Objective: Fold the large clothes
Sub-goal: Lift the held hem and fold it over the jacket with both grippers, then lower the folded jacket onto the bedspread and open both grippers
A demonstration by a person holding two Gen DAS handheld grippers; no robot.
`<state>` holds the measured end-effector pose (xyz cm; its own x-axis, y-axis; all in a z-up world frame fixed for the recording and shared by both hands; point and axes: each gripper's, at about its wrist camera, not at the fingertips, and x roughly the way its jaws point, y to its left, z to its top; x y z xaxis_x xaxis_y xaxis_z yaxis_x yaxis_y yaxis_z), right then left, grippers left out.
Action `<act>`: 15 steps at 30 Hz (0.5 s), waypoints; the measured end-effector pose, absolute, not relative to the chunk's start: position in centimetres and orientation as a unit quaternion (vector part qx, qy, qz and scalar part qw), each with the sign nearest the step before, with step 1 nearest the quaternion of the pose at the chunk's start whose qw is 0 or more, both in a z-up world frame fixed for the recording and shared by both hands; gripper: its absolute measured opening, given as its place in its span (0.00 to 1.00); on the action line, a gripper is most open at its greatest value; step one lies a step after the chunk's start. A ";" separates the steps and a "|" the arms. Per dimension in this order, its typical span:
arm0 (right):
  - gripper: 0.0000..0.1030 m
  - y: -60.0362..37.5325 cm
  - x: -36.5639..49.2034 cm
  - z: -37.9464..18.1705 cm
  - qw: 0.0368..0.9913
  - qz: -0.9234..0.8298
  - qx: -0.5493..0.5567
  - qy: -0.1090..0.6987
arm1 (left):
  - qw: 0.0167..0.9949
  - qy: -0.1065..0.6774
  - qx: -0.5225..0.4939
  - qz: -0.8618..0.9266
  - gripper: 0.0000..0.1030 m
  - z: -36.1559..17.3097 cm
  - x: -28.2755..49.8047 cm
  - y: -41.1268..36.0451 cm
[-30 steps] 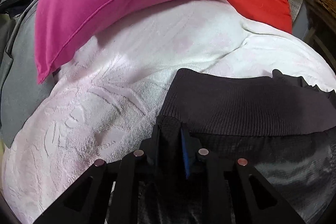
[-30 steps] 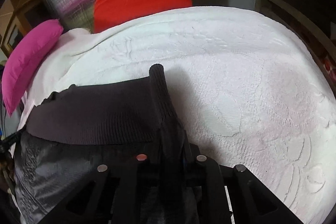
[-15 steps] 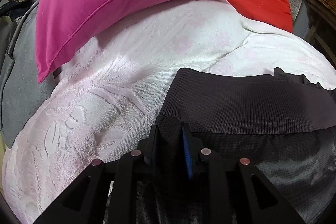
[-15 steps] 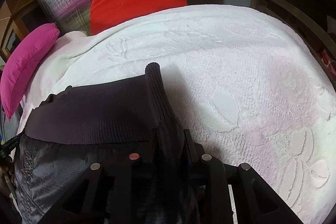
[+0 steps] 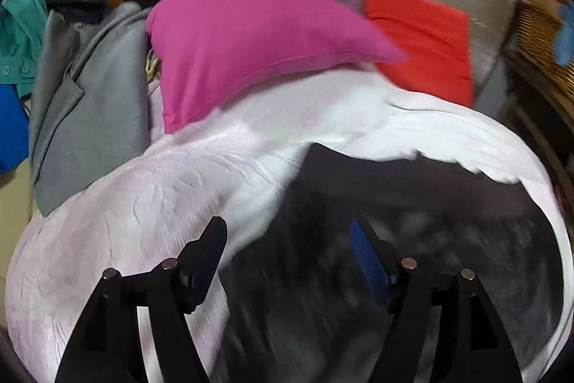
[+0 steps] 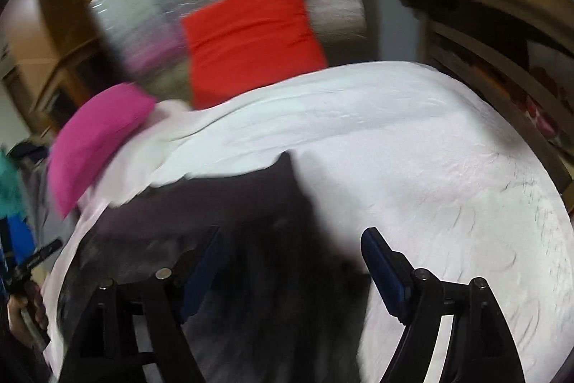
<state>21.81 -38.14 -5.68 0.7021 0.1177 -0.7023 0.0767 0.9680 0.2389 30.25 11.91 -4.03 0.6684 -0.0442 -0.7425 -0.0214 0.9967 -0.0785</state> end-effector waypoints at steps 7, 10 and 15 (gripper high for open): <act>0.80 -33.3 18.6 -10.5 0.910 -0.005 0.031 0.413 | 0.918 0.391 0.046 -0.034 0.71 -6.6 24.5 5.2; 0.82 -34.1 18.9 -12.3 0.902 -0.008 0.040 0.429 | 0.897 0.437 0.059 -0.028 0.73 -9.5 25.1 4.5; 0.84 -35.1 19.3 -13.0 0.896 -0.012 0.068 0.439 | 0.895 0.442 0.059 -0.018 0.76 -10.2 25.5 4.5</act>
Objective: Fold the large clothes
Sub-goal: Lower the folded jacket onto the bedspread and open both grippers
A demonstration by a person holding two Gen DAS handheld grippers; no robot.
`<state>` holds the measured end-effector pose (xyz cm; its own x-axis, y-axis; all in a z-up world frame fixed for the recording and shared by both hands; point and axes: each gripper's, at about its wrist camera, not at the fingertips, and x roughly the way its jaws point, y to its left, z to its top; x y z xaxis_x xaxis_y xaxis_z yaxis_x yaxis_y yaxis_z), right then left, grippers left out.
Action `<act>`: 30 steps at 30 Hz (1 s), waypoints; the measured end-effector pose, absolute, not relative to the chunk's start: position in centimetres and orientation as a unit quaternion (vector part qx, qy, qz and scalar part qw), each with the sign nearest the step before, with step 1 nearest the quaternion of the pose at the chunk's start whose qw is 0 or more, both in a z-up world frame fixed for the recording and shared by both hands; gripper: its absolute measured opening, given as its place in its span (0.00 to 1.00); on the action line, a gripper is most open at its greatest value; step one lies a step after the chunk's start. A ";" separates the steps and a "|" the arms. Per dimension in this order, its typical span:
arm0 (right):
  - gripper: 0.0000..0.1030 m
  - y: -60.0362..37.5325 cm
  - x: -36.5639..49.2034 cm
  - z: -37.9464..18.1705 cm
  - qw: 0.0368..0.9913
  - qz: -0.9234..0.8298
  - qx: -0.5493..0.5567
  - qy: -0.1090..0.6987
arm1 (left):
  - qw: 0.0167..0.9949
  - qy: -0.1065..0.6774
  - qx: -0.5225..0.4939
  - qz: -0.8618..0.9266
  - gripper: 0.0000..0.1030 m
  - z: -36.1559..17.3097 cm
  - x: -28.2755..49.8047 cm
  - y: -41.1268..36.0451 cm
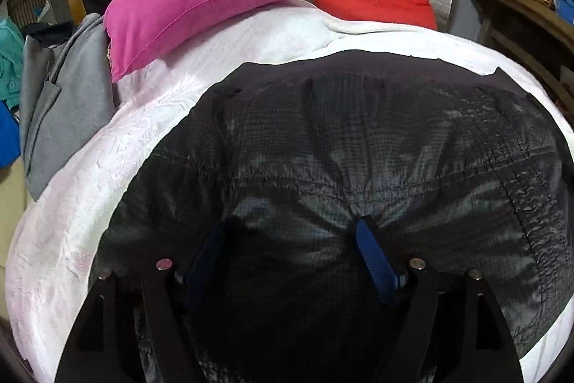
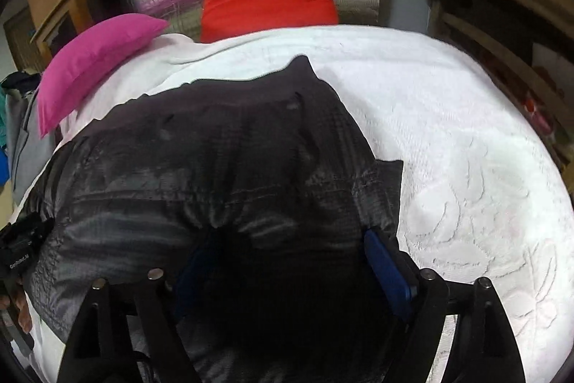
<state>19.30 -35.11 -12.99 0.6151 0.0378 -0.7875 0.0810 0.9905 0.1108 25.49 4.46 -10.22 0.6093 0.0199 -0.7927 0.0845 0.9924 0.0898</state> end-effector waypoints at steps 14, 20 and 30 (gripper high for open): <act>0.86 -28.4 10.0 -6.2 0.938 0.004 0.032 0.346 | 0.916 0.400 0.009 -0.004 0.76 -4.2 18.3 5.5; 0.87 -26.1 10.1 -9.4 0.930 0.005 0.007 0.367 | 0.912 0.410 0.010 -0.019 0.76 -5.3 17.8 4.0; 0.92 -27.0 11.0 -13.4 0.918 -0.016 -0.008 0.395 | 0.897 0.440 0.043 -0.019 0.77 -9.2 18.2 2.0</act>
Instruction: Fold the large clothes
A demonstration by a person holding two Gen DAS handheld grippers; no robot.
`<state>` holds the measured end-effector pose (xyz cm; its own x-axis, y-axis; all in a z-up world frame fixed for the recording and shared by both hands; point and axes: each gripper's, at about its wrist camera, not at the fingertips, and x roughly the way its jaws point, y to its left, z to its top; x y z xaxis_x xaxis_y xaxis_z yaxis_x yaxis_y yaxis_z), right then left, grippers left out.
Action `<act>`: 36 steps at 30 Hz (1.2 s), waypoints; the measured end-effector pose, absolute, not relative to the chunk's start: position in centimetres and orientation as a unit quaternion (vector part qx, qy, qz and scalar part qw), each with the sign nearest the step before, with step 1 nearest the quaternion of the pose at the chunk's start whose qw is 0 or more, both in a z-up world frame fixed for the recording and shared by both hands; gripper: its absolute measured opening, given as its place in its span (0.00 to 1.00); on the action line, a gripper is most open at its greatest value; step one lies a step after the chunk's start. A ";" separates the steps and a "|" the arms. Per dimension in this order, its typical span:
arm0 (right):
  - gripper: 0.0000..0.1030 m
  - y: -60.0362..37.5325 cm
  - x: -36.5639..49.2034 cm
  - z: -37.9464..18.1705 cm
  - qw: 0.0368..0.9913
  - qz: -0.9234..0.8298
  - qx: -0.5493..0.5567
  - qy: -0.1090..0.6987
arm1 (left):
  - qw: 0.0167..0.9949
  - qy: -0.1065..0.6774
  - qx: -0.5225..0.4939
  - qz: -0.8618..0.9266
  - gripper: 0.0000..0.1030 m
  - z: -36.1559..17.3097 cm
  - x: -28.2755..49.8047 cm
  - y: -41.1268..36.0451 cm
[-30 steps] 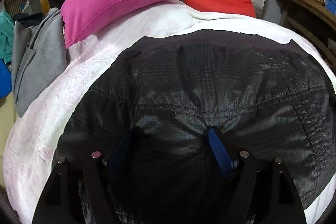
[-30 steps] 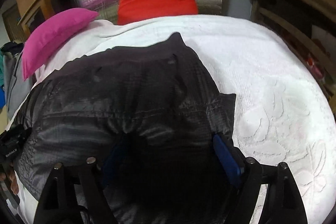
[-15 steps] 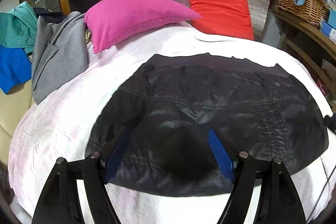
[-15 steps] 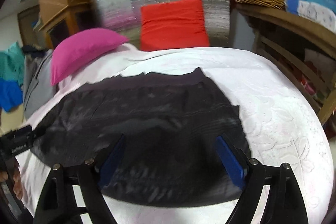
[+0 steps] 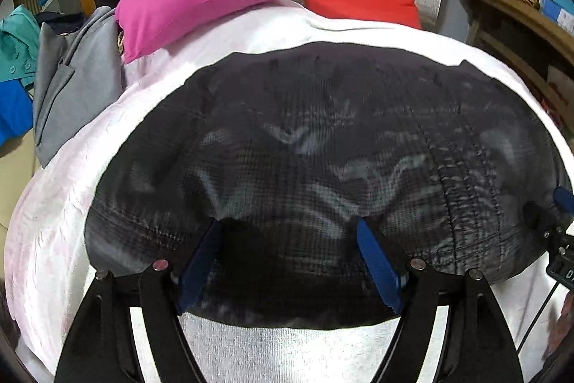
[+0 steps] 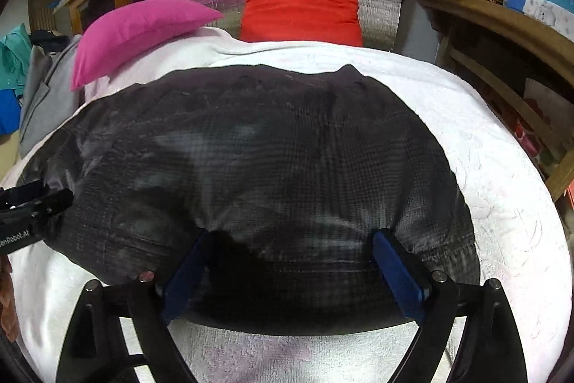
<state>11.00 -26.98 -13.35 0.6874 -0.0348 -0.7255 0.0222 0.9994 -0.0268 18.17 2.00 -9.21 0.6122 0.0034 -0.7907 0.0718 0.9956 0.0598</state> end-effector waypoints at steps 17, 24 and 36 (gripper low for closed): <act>0.94 -33.7 7.4 -11.3 0.915 -0.041 0.074 0.395 | 0.909 0.416 -0.006 0.027 0.79 -5.9 15.5 9.5; 0.94 -36.3 6.6 -10.6 0.907 -0.031 0.140 0.396 | 0.896 0.441 -0.035 0.035 0.79 -6.6 15.5 11.9; 0.97 -36.3 8.3 -12.3 0.891 -0.028 0.137 0.433 | 0.882 0.460 -0.090 0.050 0.81 -7.7 15.8 16.0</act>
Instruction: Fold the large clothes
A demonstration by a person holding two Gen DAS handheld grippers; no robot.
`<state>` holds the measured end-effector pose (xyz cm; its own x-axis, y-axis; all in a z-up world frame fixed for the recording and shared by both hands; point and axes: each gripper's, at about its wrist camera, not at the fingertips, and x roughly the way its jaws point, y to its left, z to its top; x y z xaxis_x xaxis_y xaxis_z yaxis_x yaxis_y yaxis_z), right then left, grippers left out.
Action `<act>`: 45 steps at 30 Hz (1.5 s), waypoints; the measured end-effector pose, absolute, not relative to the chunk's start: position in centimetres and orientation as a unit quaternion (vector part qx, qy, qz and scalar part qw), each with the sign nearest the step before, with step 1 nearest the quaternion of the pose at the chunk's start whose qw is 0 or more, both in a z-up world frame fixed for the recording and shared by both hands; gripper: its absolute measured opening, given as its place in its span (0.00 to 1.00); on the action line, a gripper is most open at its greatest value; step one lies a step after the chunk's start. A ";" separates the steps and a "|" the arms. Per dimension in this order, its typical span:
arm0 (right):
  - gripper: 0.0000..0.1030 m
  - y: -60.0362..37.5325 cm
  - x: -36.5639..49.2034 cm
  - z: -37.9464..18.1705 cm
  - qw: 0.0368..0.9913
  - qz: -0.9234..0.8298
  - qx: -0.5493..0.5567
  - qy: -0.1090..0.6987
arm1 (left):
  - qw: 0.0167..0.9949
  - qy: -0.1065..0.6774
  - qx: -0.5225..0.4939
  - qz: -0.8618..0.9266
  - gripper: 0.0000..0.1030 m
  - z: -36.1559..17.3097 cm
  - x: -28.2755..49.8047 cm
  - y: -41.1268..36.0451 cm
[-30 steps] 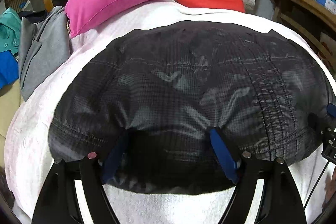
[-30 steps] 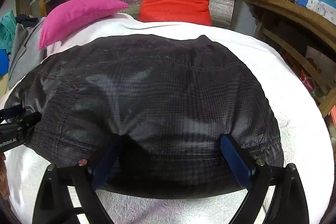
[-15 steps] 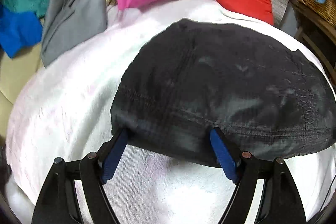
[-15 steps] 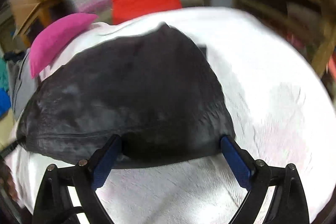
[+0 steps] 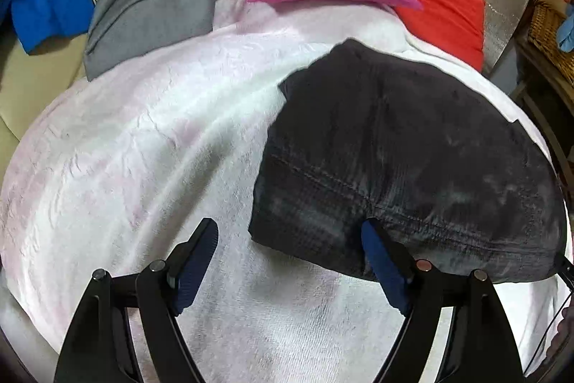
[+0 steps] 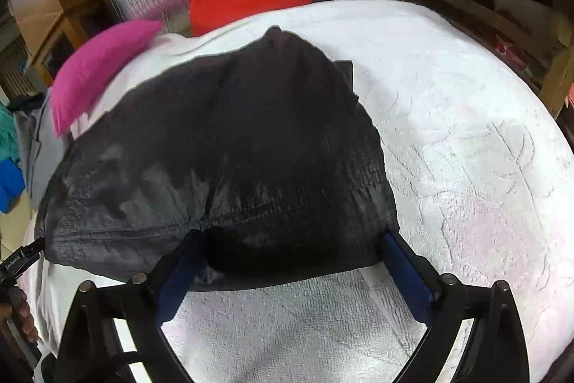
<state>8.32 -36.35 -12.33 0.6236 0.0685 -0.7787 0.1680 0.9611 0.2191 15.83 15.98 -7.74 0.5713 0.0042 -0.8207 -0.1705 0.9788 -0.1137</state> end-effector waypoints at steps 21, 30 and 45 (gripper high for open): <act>0.98 -32.2 9.6 -11.7 0.893 -0.004 0.125 0.432 | 0.878 0.468 -0.067 0.068 0.81 -8.5 15.7 15.5; 0.99 -31.8 7.5 -9.6 0.911 -0.004 0.125 0.393 | 0.880 0.464 -0.074 0.068 0.81 -8.2 15.0 15.9; 0.99 -26.2 8.9 -7.4 0.921 0.057 0.108 0.370 | 0.881 0.463 -0.081 0.059 0.81 -8.5 15.0 15.9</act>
<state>8.86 -26.17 -7.43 0.7205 0.1845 -0.6685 -0.0248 0.9702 0.2410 15.05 15.93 -8.48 0.5648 0.0287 -0.8247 -0.1788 0.9799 -0.0884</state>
